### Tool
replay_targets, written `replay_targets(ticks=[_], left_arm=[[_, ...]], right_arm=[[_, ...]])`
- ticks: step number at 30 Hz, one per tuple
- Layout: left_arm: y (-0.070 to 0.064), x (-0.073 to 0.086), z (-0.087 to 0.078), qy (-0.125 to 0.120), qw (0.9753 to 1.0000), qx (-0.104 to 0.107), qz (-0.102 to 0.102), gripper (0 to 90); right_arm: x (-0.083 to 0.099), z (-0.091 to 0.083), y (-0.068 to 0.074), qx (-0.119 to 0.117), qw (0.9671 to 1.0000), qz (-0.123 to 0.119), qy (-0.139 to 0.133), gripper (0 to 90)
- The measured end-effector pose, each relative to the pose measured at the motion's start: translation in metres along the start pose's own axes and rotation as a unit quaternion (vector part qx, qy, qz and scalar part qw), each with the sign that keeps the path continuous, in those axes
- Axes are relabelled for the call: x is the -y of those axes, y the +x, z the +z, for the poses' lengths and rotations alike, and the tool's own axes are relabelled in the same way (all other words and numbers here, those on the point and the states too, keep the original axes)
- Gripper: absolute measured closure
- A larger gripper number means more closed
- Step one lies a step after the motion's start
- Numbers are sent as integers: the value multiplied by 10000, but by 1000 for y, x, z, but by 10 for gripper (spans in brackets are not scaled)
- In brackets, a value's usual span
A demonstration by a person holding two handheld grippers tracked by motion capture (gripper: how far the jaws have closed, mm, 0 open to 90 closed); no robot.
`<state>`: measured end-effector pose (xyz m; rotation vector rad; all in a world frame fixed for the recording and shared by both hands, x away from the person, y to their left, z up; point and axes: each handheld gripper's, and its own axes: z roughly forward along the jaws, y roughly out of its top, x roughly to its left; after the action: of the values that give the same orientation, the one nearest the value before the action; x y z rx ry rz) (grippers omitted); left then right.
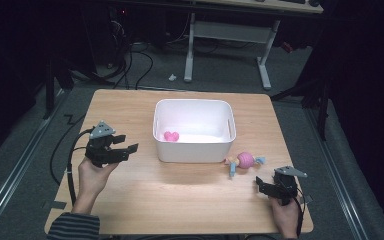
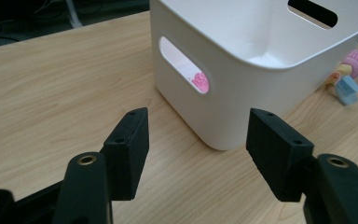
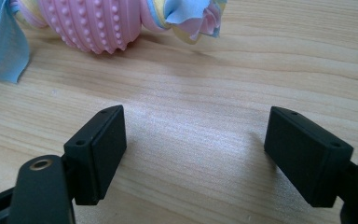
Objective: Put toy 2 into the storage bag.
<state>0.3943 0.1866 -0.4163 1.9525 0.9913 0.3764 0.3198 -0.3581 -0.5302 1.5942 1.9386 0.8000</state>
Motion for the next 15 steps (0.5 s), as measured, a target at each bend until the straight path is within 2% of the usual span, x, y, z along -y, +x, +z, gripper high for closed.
replay_targets(ticks=[4, 11, 15], left_arm=[[1, 11, -1, -22, 9999, -109, -28, 387], [3, 34, 6, -42, 9997, -161, -181, 379], [5, 46, 13, -79, 9991, -326, -266, 352]], right_arm=[[0, 0, 0, 3, 10000, 1, -1, 209], [0, 0, 0, 8, 10000, 1, -2, 209], [0, 0, 0, 8, 10000, 2, -1, 209]])
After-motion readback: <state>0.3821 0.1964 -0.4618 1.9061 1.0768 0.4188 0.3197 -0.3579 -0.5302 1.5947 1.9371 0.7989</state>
